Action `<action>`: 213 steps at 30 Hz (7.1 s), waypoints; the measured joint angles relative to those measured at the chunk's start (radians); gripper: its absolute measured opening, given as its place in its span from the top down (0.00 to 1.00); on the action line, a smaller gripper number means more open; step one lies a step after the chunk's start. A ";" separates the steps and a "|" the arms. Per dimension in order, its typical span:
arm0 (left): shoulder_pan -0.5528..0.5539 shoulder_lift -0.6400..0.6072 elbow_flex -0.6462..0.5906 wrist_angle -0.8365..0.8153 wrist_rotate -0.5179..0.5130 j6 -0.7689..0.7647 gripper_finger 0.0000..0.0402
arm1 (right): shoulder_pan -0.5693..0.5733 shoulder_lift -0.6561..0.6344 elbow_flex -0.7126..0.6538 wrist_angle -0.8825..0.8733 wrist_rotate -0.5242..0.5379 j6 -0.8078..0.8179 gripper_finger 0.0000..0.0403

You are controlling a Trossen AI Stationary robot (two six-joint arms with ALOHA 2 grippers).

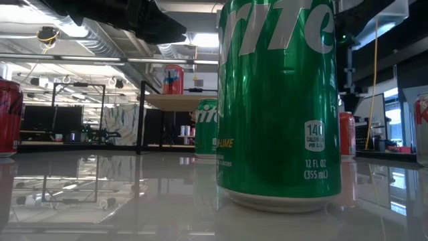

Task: Place canned beverage on shelf
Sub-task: Put the red soda can aligned with the other red soda can on the shelf

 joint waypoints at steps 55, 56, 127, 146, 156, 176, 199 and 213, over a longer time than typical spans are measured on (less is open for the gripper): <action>0.000 0.000 0.000 0.018 0.000 0.001 0.18 | 0.432 -0.303 -0.011 -0.233 -0.176 0.015 0.28; 0.000 0.000 0.000 0.018 0.000 0.001 0.18 | 0.463 -0.303 -0.011 -0.236 -0.175 0.038 0.28; -0.016 0.015 0.001 0.022 0.065 -0.003 0.18 | 1.029 0.080 0.277 0.013 -0.164 -0.344 0.11; -0.122 0.444 0.288 -0.046 0.165 -0.104 0.18 | 1.029 -0.328 -0.204 0.323 -0.173 -0.034 0.11; -0.126 0.641 0.530 -0.245 0.243 -0.034 0.18 | 1.029 -0.321 -0.229 0.416 -0.172 -0.040 0.11; -0.073 0.837 0.593 -0.085 0.351 0.022 0.18 | 1.028 -0.321 -0.229 0.415 -0.170 -0.015 0.11; -0.072 0.920 0.592 -0.037 0.365 -0.037 0.18 | 1.029 -0.320 -0.229 0.418 -0.156 0.003 0.11; -0.119 0.929 0.592 -0.056 0.206 -0.067 0.18 | 1.029 -0.320 -0.229 0.420 -0.156 0.003 0.11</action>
